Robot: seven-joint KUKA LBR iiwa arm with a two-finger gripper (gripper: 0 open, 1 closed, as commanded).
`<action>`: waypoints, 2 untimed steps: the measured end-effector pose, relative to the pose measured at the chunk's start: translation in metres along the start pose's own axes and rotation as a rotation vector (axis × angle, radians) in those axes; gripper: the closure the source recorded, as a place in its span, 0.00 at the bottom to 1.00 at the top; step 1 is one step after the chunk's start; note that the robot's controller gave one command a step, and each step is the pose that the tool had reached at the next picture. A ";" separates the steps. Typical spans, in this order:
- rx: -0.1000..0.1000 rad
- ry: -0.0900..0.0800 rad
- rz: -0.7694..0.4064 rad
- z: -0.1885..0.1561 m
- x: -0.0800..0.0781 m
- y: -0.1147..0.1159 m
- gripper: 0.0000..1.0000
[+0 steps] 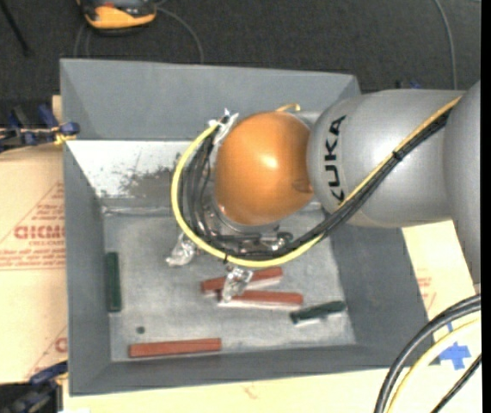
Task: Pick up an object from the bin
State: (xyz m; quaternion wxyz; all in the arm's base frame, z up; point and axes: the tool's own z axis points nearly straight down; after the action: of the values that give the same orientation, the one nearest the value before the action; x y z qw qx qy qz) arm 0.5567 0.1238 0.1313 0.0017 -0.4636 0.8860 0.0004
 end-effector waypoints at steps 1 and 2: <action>0.001 0.007 -0.033 -0.001 0.032 -0.025 0.00; 0.015 -0.010 0.058 0.048 0.059 -0.079 1.00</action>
Offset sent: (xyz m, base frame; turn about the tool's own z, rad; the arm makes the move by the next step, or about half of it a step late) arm 0.0227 -0.0925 -0.0595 0.0517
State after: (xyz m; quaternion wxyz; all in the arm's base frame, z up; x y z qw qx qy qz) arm 0.5877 0.0308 0.0832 0.0097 -0.4378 0.8990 -0.0040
